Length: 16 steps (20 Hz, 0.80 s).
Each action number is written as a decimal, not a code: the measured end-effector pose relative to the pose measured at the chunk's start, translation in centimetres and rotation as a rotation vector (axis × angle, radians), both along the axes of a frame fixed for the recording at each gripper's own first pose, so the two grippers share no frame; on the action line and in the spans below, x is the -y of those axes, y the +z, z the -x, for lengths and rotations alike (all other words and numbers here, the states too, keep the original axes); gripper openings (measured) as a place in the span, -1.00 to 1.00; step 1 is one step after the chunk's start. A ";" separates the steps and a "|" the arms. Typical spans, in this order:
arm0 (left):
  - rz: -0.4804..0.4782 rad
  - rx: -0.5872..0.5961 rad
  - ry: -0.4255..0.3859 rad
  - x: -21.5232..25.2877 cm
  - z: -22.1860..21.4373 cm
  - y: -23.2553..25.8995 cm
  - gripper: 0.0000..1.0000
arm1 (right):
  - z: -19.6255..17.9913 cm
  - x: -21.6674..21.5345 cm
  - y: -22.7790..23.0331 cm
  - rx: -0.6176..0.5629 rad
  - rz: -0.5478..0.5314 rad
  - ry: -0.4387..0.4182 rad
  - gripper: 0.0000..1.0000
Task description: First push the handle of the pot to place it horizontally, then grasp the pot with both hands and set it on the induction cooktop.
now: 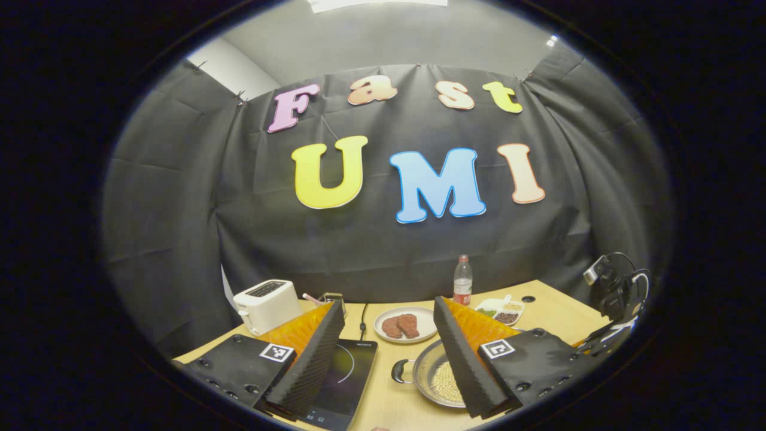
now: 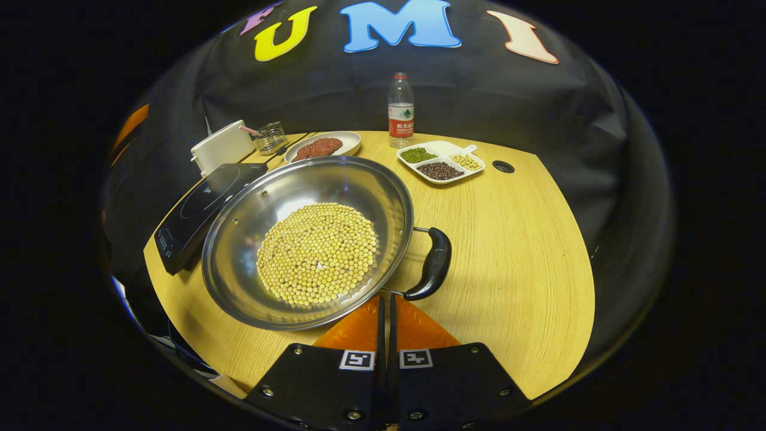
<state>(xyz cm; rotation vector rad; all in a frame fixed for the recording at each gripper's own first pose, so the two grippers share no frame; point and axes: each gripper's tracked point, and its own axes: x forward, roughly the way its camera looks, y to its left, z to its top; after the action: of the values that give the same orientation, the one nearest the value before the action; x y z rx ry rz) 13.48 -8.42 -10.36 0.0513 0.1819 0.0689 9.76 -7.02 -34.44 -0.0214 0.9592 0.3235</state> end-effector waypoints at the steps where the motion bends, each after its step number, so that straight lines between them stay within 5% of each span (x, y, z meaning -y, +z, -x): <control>1: 0.000 -0.009 0.000 0.1 -0.1 -0.5 1.00 | -0.5 0.3 0.2 0.011 -0.003 -0.015 -0.98; 6: 0.003 -0.059 -0.017 0.6 -1.0 -3.5 0.84 | -2.6 1.0 2.8 0.126 -0.033 -0.086 -0.98; 9: 0.019 -0.101 -0.039 0.8 -1.8 -5.6 0.96 | -3.9 1.9 5.3 0.231 -0.063 -0.156 -0.86; 10: 0.026 -0.116 -0.048 0.9 -1.9 -6.5 1.00 | -4.2 2.1 6.3 0.270 -0.068 -0.179 -0.65; 13: 0.075 -0.185 -0.092 1.5 -2.9 -9.2 0.92 | -5.2 3.1 8.1 0.357 -0.043 -0.232 1.00; 16: 0.120 -0.258 -0.125 1.9 -3.7 -12.2 0.93 | -4.8 2.7 7.5 0.352 -0.014 -0.231 1.00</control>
<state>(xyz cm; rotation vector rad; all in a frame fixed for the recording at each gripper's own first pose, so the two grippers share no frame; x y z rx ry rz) 17.14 -10.29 -22.60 -0.0487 0.4393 -0.0740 14.58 -9.72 -26.94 0.0437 0.6024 0.1065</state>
